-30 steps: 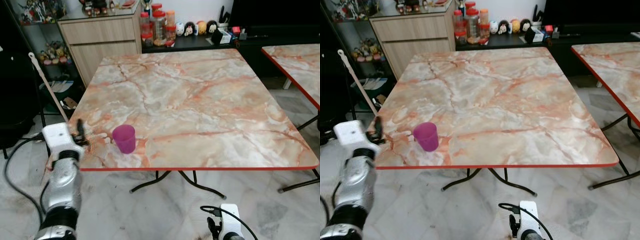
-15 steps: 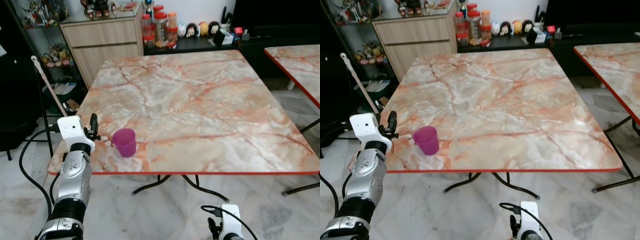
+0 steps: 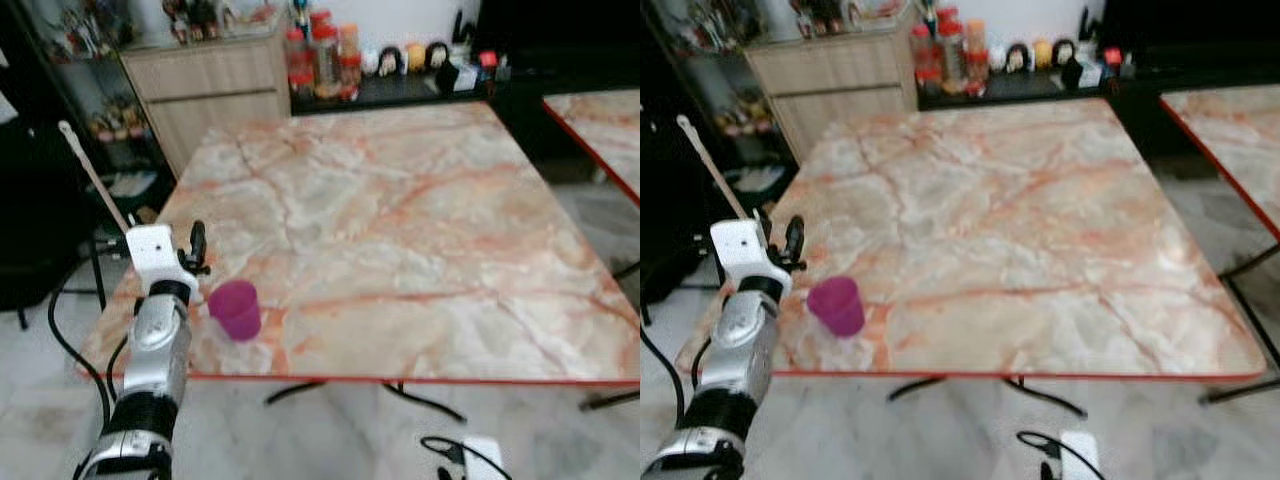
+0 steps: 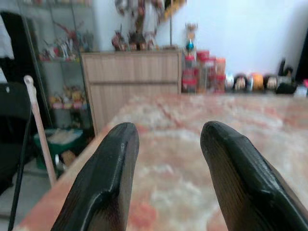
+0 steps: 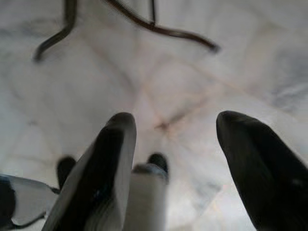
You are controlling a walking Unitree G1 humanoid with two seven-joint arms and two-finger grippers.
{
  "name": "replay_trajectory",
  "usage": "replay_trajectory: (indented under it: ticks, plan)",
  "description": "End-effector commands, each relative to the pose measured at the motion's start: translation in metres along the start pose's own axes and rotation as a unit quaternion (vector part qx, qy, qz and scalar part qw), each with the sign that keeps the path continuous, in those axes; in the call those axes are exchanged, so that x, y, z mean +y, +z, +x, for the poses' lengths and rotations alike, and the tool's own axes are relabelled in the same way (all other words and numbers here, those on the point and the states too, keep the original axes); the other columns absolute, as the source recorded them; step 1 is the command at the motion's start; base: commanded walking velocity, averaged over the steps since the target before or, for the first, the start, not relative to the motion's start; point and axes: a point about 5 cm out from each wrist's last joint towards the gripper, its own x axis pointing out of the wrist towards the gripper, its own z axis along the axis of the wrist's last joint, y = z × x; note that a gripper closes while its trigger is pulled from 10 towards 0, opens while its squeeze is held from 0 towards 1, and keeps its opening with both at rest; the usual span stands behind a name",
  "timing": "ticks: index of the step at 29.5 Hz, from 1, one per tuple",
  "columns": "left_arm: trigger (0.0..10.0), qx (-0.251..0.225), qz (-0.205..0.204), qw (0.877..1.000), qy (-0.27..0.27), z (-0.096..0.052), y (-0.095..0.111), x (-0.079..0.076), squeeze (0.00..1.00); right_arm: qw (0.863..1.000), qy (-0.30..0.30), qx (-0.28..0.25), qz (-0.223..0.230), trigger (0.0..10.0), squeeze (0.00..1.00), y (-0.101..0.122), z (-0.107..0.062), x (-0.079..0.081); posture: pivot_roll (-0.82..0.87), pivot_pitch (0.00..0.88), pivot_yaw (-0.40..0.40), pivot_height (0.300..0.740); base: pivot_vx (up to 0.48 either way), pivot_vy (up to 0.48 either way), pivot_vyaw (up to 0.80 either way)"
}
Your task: Setting the table
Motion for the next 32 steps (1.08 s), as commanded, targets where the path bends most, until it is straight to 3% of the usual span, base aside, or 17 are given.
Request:
replay_trajectory:
  ticks: [1,13,14,16,18,19,22,23,24,28,32]
  plan:
    - [10.0,-0.010,-0.001,1.000,0.012,0.002,0.006,0.009,0.00,1.000,0.011,0.001,0.006,10.0,0.00,-0.002,0.000,0.010,-0.02,0.000,0.079,0.740,0.000,0.000,0.00]
    - [10.0,0.003,0.007,1.000,-0.005,0.009,0.018,0.019,0.00,1.000,0.009,0.002,0.007,10.0,0.00,-0.002,0.000,0.009,-0.02,0.000,0.081,0.740,0.000,0.000,0.00]
    - [10.0,0.029,0.030,0.997,-0.066,0.012,0.029,0.022,0.00,1.000,0.009,-0.002,0.009,10.0,0.00,0.001,0.001,0.011,-0.01,0.000,0.089,0.740,0.000,0.000,0.00]
    - [10.0,0.096,0.050,0.986,-0.126,0.010,0.025,0.022,0.00,1.000,0.010,-0.003,0.009,10.0,0.00,0.002,0.001,0.012,-0.01,0.000,0.089,0.740,0.000,0.000,0.00]
    - [10.0,0.144,0.100,0.972,-0.159,0.006,0.015,0.023,0.00,1.000,0.011,-0.003,0.008,10.0,0.00,0.003,0.002,0.013,-0.01,0.000,0.092,0.740,0.000,0.000,0.00]
    - [10.0,0.158,0.092,0.969,-0.163,0.005,0.013,0.023,0.00,1.000,0.012,-0.003,0.008,10.0,0.00,0.003,0.002,0.013,-0.01,0.000,0.094,0.740,0.000,0.000,0.00]
    - [10.0,0.181,0.070,0.964,-0.181,0.004,0.010,0.022,0.00,1.000,0.012,-0.006,0.012,10.0,0.00,0.003,0.002,0.014,-0.01,0.000,0.096,0.740,0.000,0.000,0.00]
    - [10.0,0.188,0.073,0.961,-0.189,0.004,0.009,0.021,0.00,1.000,0.012,-0.006,0.013,10.0,0.00,0.004,0.002,0.014,-0.02,0.000,0.095,0.740,0.000,0.000,0.00]
    - [10.0,0.204,0.109,0.949,-0.212,0.003,0.006,0.019,0.00,1.000,0.011,-0.006,0.013,10.0,0.00,0.004,0.002,0.013,-0.02,0.000,0.094,0.740,0.000,0.000,0.00]
    - [10.0,0.218,0.098,0.944,-0.228,0.004,0.009,0.016,0.00,1.000,0.010,-0.007,0.013,10.0,0.00,0.005,0.002,0.012,-0.01,0.000,0.089,0.740,0.000,0.000,0.00]
    - [10.0,0.238,0.115,0.929,-0.260,0.005,0.013,0.014,0.00,1.000,0.008,-0.008,0.010,10.0,0.00,0.006,0.002,0.009,-0.01,0.000,0.086,0.740,0.000,0.000,0.00]
